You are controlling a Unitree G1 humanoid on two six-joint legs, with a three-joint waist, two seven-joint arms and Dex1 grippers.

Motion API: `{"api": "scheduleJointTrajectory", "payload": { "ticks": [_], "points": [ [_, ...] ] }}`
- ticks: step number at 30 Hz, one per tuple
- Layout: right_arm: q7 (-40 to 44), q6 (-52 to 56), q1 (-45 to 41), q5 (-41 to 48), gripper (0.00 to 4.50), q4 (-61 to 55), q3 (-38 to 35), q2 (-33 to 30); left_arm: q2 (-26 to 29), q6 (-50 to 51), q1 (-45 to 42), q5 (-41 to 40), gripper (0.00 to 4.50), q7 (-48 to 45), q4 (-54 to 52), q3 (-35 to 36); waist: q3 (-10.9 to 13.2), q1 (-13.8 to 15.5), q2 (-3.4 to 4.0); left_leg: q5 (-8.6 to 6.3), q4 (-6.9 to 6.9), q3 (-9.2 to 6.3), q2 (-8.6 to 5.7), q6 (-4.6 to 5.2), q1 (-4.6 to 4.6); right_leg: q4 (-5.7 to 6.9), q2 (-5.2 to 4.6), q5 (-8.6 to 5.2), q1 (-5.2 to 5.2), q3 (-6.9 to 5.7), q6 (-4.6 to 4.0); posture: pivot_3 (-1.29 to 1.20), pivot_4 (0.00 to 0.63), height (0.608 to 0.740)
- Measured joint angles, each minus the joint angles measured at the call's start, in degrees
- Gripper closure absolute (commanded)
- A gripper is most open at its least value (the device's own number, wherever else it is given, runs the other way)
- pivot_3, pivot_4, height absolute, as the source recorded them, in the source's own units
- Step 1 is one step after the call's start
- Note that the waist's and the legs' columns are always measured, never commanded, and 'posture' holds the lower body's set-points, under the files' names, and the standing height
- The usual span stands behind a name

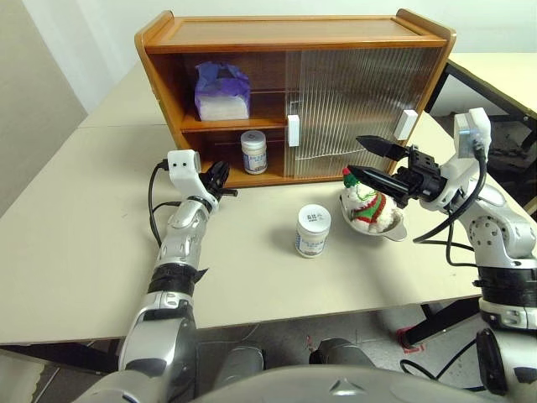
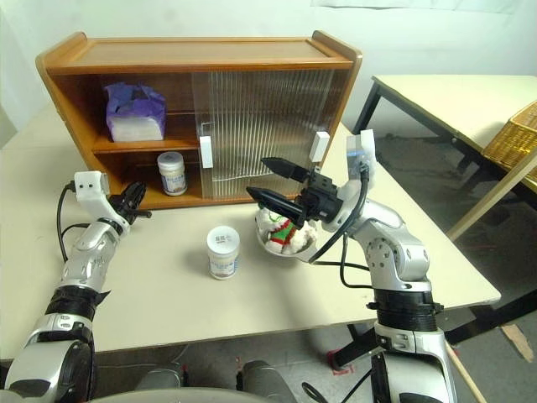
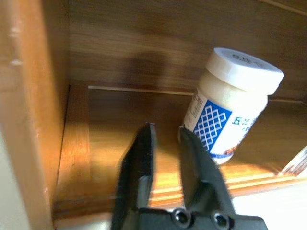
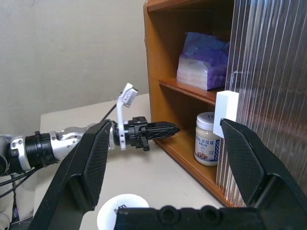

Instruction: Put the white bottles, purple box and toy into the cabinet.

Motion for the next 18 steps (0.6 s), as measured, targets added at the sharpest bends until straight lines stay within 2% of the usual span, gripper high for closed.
{"api": "scheduleJointTrajectory", "payload": {
  "ticks": [8, 18],
  "points": [
    [-0.1, 0.5, 0.0, 0.0, 0.0, 0.0, 0.0, -0.6, 0.0, -4.0, -8.1, 2.0, 4.47, 2.3, 13.1, -0.2, 0.0, 0.0, -0.01, 0.0, 0.0, -0.01, -0.01, 0.0, 0.0, 0.0, -0.01, 0.0, 0.01, 0.01, 0.01, -0.06, 0.0, 0.74],
    [-0.4, 0.5, 0.0, 0.0, 0.0, -0.1, 0.0, -0.7, -1.2, -8.4, -13.2, 4.1, 4.47, 3.8, 23.2, -0.4, 0.0, 0.2, -0.01, 0.24, 0.0, -0.05, -0.1, 0.25, 0.0, 0.0, -0.03, 0.06, 0.1, -0.06, 0.1, -0.07, 0.0, 0.74]
  ]
}}
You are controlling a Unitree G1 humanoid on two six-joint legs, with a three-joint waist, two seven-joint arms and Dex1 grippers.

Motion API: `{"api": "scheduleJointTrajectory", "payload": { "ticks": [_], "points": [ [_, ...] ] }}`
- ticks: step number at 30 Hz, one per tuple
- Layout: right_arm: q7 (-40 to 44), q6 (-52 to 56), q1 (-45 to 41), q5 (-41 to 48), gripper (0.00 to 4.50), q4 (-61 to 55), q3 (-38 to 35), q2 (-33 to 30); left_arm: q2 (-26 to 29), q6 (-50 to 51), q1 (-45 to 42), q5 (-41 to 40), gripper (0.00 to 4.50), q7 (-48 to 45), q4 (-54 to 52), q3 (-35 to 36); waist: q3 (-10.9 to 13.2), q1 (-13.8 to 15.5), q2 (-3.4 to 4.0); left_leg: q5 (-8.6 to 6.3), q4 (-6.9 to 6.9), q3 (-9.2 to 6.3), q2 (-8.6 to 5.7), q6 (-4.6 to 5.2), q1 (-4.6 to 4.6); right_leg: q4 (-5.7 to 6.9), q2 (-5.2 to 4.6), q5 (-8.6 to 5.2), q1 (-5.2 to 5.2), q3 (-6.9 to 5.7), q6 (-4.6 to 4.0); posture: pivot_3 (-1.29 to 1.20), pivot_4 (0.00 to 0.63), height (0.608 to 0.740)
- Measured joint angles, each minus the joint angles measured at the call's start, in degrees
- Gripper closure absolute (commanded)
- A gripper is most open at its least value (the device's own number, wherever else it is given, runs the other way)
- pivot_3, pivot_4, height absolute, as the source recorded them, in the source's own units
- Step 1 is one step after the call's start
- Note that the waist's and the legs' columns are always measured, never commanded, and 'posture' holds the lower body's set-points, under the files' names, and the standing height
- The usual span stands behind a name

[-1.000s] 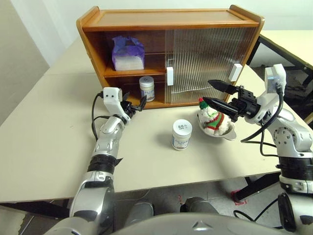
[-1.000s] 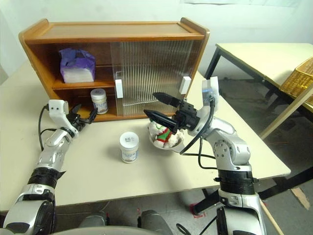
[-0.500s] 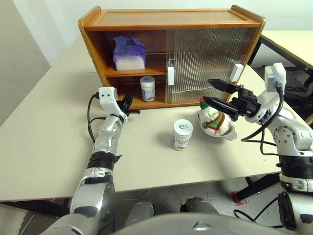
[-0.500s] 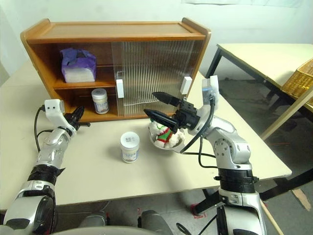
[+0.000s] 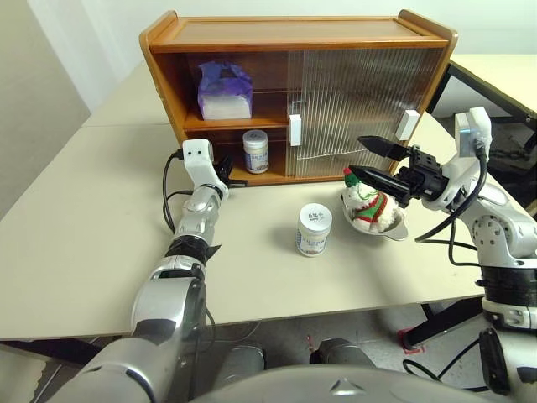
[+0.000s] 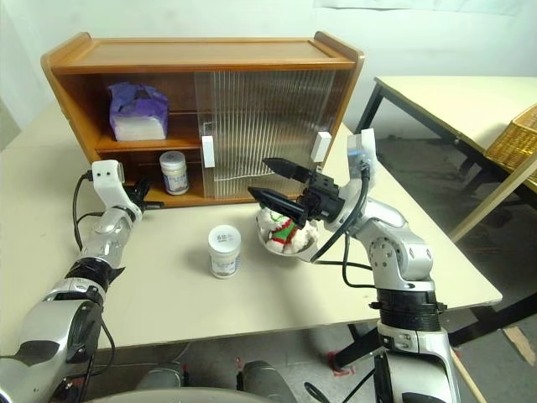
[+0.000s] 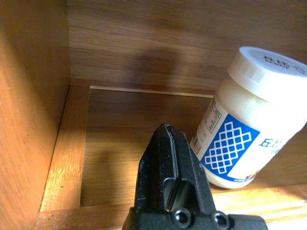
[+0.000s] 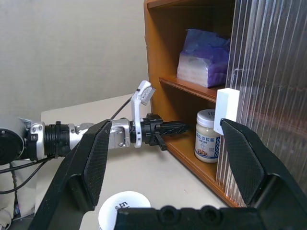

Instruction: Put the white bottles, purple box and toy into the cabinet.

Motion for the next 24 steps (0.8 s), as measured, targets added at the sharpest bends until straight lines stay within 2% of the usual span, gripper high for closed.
{"api": "scheduleJointTrajectory", "payload": {
  "ticks": [10, 24],
  "points": [
    [-0.2, 0.0, 0.0, 0.0, 0.0, 0.0, 0.0, -0.1, -1.8, -1.2, -1.5, 0.7, 4.47, -0.5, 1.2, -0.4, 0.0, -0.7, -0.02, 0.01, -0.2, -0.01, -0.09, 0.0, -0.03, -0.22, -0.02, -0.01, -0.02, 0.08, 0.03, -0.08, 0.0, 0.74],
    [-0.5, 0.0, 0.0, 0.0, 0.0, -0.1, 0.0, -0.1, -1.4, -1.5, -4.2, 1.8, 4.47, -0.8, 6.5, -1.1, 0.0, -0.6, -0.02, -0.01, -0.37, -0.01, -0.08, 0.04, -0.11, -0.63, -0.02, 0.09, 0.0, 0.1, 0.2, -0.09, 0.0, 0.74]
  ]
}}
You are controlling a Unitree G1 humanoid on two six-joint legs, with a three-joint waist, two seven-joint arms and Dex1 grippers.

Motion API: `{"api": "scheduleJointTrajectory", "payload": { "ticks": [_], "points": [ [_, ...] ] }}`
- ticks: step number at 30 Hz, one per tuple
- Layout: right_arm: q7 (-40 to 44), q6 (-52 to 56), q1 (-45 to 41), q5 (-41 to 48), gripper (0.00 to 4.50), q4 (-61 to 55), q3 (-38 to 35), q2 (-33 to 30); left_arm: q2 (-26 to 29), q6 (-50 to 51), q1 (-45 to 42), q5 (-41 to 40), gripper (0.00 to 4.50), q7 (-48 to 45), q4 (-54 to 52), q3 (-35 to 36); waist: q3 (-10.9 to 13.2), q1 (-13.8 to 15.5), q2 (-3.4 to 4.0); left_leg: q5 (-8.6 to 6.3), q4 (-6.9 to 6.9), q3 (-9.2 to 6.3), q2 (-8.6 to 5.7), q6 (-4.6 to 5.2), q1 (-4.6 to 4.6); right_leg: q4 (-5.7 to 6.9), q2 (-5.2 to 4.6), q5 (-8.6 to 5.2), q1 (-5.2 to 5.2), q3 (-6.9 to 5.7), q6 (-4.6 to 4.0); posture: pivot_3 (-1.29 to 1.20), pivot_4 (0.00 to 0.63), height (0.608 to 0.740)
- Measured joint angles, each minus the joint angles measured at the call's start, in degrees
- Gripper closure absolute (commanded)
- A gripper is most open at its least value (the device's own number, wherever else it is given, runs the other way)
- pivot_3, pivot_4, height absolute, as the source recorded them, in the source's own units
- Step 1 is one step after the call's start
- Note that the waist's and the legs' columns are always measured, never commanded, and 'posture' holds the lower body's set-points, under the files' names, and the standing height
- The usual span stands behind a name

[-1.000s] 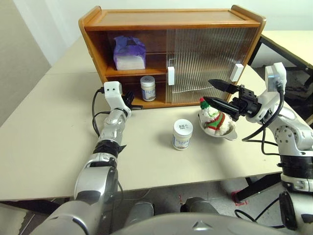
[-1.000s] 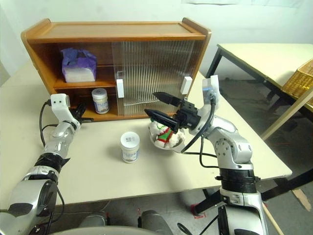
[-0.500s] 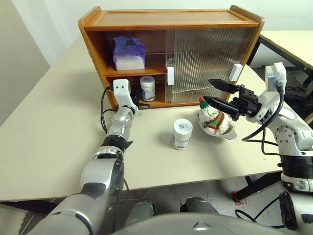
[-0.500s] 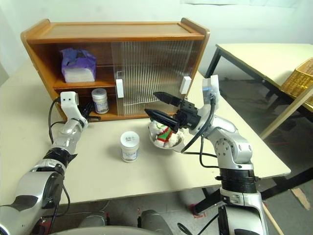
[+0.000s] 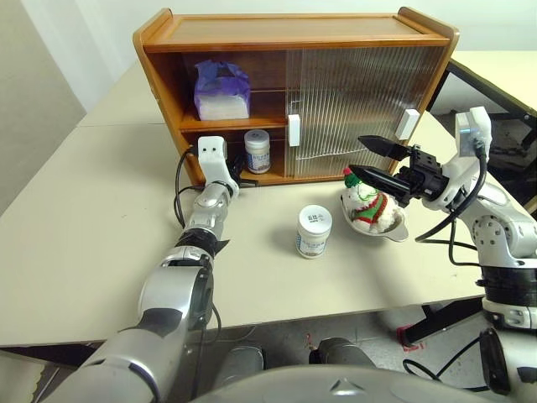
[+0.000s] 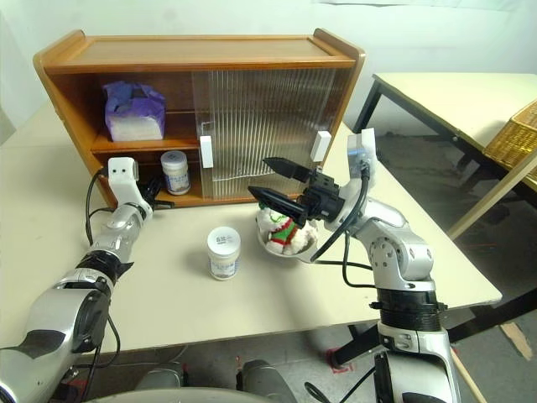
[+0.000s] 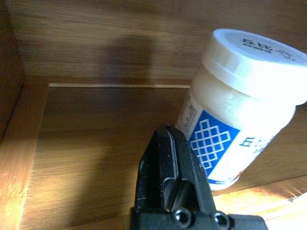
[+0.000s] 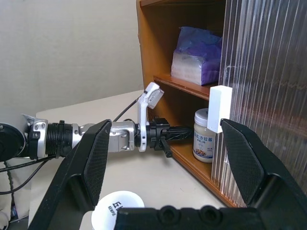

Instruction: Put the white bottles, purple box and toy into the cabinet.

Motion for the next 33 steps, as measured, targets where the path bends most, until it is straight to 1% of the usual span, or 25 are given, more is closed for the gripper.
{"api": "scheduleJointTrajectory", "payload": {
  "ticks": [17, 33],
  "points": [
    [-1.0, 0.0, 0.6, 0.1, 0.0, -1.8, -0.1, 0.0, -2.3, 0.0, -2.9, 1.4, 4.47, -1.4, 2.4, -1.1, 0.0, -0.4, 0.0, 0.0, 0.02, 0.0, -0.01, 0.01, 0.0, -0.01, 0.0, 0.01, 0.02, 0.0, 0.04, -0.11, 0.0, 0.74],
    [-1.2, 0.0, 0.9, 0.1, 0.0, -1.8, -0.1, 0.0, -1.8, -0.7, -2.5, 1.1, 4.47, -2.4, 2.2, -0.9, 0.0, -0.8, 0.0, 0.0, 0.02, 0.0, -0.01, 0.01, 0.01, -0.01, 0.0, 0.01, 0.02, 0.0, 0.05, -0.1, 0.0, 0.74]
  ]
}}
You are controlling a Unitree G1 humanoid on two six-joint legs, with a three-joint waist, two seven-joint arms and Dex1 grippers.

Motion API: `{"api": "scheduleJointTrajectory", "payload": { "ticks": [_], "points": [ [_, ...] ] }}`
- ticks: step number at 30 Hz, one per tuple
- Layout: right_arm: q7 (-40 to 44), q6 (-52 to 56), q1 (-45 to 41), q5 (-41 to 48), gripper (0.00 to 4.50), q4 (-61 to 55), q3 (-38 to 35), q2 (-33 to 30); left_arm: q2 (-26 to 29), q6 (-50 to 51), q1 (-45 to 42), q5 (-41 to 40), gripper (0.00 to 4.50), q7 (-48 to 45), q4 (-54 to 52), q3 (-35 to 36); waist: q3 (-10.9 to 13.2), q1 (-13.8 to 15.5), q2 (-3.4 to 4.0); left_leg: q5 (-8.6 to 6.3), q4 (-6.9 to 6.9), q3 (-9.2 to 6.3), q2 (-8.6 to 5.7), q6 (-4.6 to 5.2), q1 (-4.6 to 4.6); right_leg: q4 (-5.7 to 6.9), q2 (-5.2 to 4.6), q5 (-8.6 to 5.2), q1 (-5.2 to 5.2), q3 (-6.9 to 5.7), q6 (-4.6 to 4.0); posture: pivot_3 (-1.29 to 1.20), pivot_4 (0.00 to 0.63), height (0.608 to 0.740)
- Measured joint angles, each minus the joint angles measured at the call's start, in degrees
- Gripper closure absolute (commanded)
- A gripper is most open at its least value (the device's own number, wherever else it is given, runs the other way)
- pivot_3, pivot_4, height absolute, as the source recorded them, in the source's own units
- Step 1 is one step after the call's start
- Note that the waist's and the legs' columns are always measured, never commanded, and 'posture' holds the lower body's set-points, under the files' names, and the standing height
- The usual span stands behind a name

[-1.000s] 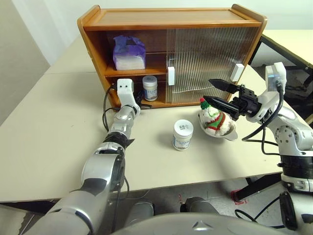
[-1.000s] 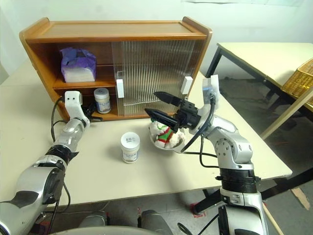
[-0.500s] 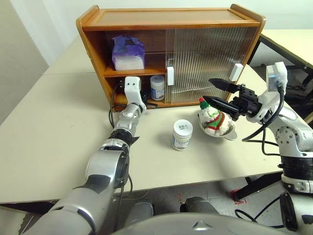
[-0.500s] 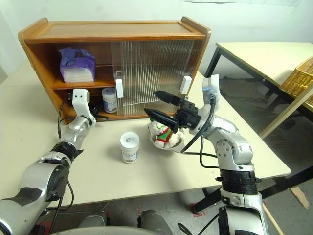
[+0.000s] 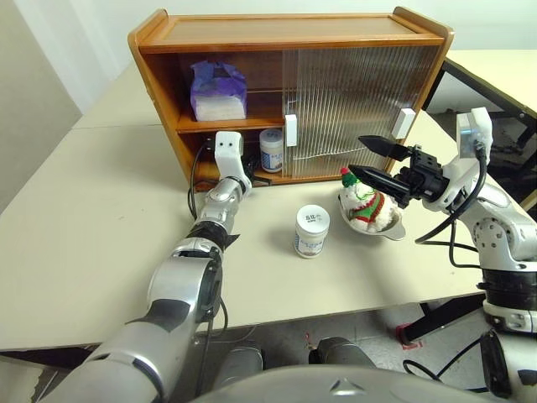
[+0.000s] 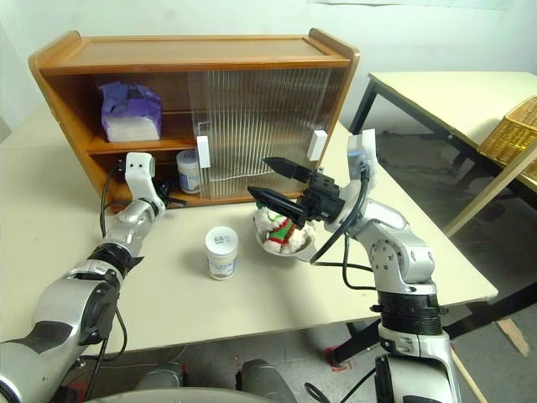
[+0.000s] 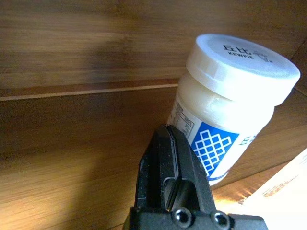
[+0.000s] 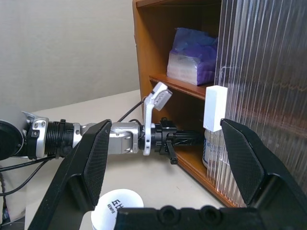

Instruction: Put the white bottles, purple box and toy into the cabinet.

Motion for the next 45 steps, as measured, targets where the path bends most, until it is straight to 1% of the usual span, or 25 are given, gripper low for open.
{"api": "scheduleJointTrajectory", "payload": {
  "ticks": [3, 6, 7, 9, 13, 14, 16, 19, 21, 24, 28, 30, 31, 39, 41, 42, 45],
  "points": [
    [0.0, 0.0, 0.0, 0.0, 0.0, 0.0, 0.0, 0.0, 1.0, -0.7, 2.6, -0.7, 4.47, -1.7, -3.3, 0.2, 0.0, -0.1, 0.0, 0.0, -0.01, 0.0, 0.0, 0.0, 0.0, 0.0, 0.01, 0.0, 0.0, -0.01, 0.0, -0.09, 0.0, 0.74],
    [0.1, 0.0, -0.1, 0.0, 0.0, 0.1, 0.0, 0.0, 1.6, 0.1, 7.8, -2.3, 4.47, -5.0, -11.4, 0.0, 0.0, -0.1, 0.0, 0.0, -0.02, 0.01, -0.01, 0.0, -0.01, -0.01, 0.01, -0.01, -0.01, -0.03, -0.01, -0.08, 0.0, 0.74],
    [0.1, 0.0, -0.1, 0.0, 0.0, 0.1, 0.0, 0.0, 1.8, 1.1, 10.4, -2.7, 4.09, -6.4, -15.5, -0.2, 0.0, -0.1, 0.0, 0.0, -0.02, 0.01, -0.01, 0.0, -0.01, -0.01, 0.01, -0.01, 0.0, -0.03, -0.01, -0.08, 0.0, 0.74],
    [0.2, 0.0, -0.1, 0.0, 0.0, 0.2, 0.0, 0.0, 2.0, 4.2, 15.2, -3.6, 3.62, -8.8, -23.2, -0.7, 0.0, -0.1, 0.0, -0.01, -0.02, 0.04, -0.04, 0.0, -0.03, -0.01, 0.02, -0.02, -0.01, -0.05, -0.02, -0.07, 0.0, 0.74],
    [0.6, 0.0, -0.4, 0.0, 0.0, 0.5, 0.2, 0.2, 4.3, 13.7, 25.8, -7.0, 2.18, -14.7, -41.6, -3.0, 0.0, -0.1, 0.0, -0.02, -0.03, 0.05, -0.05, -0.02, -0.03, 0.0, 0.03, -0.04, -0.01, -0.08, -0.08, -0.06, 0.0, 0.74],
    [0.6, 0.0, -0.5, 0.0, 0.0, 0.6, 0.1, 0.2, 4.9, 15.8, 27.5, -7.7, 1.87, -15.9, -44.9, -3.3, 0.0, 0.0, 0.0, -0.02, -0.03, 0.05, -0.05, -0.02, -0.03, 0.01, 0.03, -0.04, -0.01, -0.08, -0.1, -0.05, 0.0, 0.74],
    [0.8, 0.0, -0.9, 0.0, 0.0, 0.8, 0.3, 0.6, 8.2, 20.4, 31.6, -9.9, 1.13, -19.7, -52.8, -4.4, 0.0, 0.0, 0.0, -0.03, -0.05, 0.04, -0.04, -0.04, 0.0, 0.04, 0.04, -0.04, -0.02, -0.1, -0.17, -0.05, 0.0, 0.74],
    [1.1, 0.0, -1.0, 0.0, 0.0, 1.1, 0.4, 0.7, 12.3, 24.4, 34.9, -12.4, 0.1, -24.6, -58.7, -4.6, 0.0, 0.2, 0.01, -0.05, -0.07, 0.0, -0.01, -0.08, 0.03, 0.07, 0.03, -0.02, -0.06, -0.08, -0.33, -0.05, 0.0, 0.74],
    [1.1, 0.0, -1.1, 0.0, 0.0, 1.3, 0.5, 0.8, 14.9, 26.5, 36.5, -14.2, 0.04, -28.4, -60.9, -4.7, 0.0, 0.4, 0.02, -0.07, -0.08, -0.07, 0.04, -0.11, 0.01, 0.08, 0.01, 0.01, -0.13, -0.06, -0.51, -0.05, 0.0, 0.74],
    [1.2, 0.0, -1.1, 0.0, 0.0, 1.5, 0.6, 0.9, 18.7, 26.9, 38.9, -14.8, 0.04, -34.0, -62.0, -6.5, -0.1, 0.7, 0.07, -0.12, -0.1, -0.18, 0.16, -0.21, -0.04, 0.09, -0.01, 0.03, -0.25, 0.03, -0.75, -0.05, 0.0, 0.74],
    [1.2, 0.0, -1.2, 0.0, 0.0, 1.9, 0.6, 0.9, 20.2, 26.2, 40.6, -15.0, 0.04, -39.7, -62.0, -9.3, -0.1, 0.9, 0.08, -0.24, -0.11, -0.66, 0.46, -0.4, -0.22, 0.09, -0.01, 0.1, -0.46, 0.25, -1.12, -0.06, 0.0, 0.74],
    [1.2, 0.0, -1.3, 0.0, 0.0, 2.0, 0.6, 1.0, 20.3, 25.9, 40.7, -15.3, 0.04, -42.5, -62.0, -10.5, -0.1, 0.9, 0.11, -0.26, -0.11, -0.65, 0.67, -0.44, -0.49, 0.09, 0.03, 0.36, -0.71, 0.2, -1.59, -0.06, 0.0, 0.74],
    [1.2, 0.0, -1.3, 0.0, 0.0, 2.0, 0.6, 1.0, 20.3, 25.8, 40.7, -15.5, 0.04, -43.5, -62.0, -11.2, -0.1, 0.9, 0.14, -0.28, -0.11, -0.64, 0.74, -0.47, -0.57, 0.09, 0.04, 0.37, -0.8, 0.17, -1.64, -0.06, 0.0, 0.74],
    [1.1, 0.0, -1.3, 0.0, 0.0, 2.0, 0.6, 0.8, 19.0, 24.2, 39.3, -16.0, 0.04, -48.5, -62.2, -14.5, -0.1, 0.8, 0.18, -0.3, -0.21, -0.48, 0.85, -0.51, -0.64, 0.09, 0.3, 0.32, -0.87, -0.03, -1.7, -0.07, 0.0, 0.74],
    [1.1, 0.0, -1.3, 0.0, 0.0, 2.0, 0.5, 0.7, 19.0, 23.8, 39.0, -16.1, 0.04, -49.5, -62.2, -15.1, -0.1, 0.8, 0.19, -0.3, -0.19, -0.47, 0.84, -0.51, -0.61, 0.09, 0.37, 0.19, -0.83, -0.03, -1.44, -0.07, 0.0, 0.74],
    [1.1, 0.0, -1.3, 0.0, 0.0, 2.0, 0.5, 0.6, 19.0, 23.6, 38.9, -16.1, 0.04, -49.9, -62.2, -15.4, -0.1, 0.8, 0.19, -0.29, -0.17, -0.47, 0.83, -0.5, -0.59, 0.09, 0.41, 0.01, -0.8, -0.02, -1.09, -0.07, 0.0, 0.74],
    [1.1, 0.0, -1.3, 0.0, 0.0, 2.0, 0.5, 0.5, 18.0, 22.7, 37.5, -15.9, 0.04, -50.3, -62.0, -15.9, -0.1, 0.8, 0.19, -0.25, -0.1, -0.48, 0.81, -0.43, -0.58, 0.09, 0.38, 0.03, -0.71, -0.03, -1.01, -0.07, 0.0, 0.74]
  ]
}}
